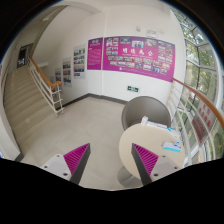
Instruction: Unplug charger
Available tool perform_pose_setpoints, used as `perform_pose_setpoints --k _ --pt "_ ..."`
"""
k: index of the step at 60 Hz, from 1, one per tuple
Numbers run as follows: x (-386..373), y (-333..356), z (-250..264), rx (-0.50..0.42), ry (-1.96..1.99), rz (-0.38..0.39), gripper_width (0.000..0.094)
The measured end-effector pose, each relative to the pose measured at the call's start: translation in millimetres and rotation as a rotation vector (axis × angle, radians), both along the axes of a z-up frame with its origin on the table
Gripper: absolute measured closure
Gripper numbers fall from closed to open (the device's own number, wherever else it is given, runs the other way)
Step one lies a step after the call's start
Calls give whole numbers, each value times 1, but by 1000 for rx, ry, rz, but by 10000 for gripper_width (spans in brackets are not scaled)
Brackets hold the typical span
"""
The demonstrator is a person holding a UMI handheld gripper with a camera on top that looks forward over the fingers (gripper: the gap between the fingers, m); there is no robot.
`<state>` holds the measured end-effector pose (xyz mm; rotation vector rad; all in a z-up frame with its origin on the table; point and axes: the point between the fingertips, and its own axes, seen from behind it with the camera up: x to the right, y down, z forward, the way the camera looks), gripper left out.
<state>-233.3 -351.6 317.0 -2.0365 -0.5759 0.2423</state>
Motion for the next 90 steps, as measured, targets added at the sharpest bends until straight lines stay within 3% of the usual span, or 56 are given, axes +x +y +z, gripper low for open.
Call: perform_pose_setpoints --k 12,28,45,60,67,73,75,84,90 --pt "25 19 -41 -61 -3 -32 80" --pt "170 110 -173 -154 -68 -152 81" --pt "336 273 -237 -50 -67 -356 82" --pt "378 413 -262 15 31 -430 108" --pt "374 451 -290 -12 48 -451 303" --pt "380 470 -294 -3 40 -453 552" --pt "371 471 -295 -4 47 -421 666" --pt "372 471 -294 -6 13 -413 792" --pt "372 471 -293 -26 44 -429 828"
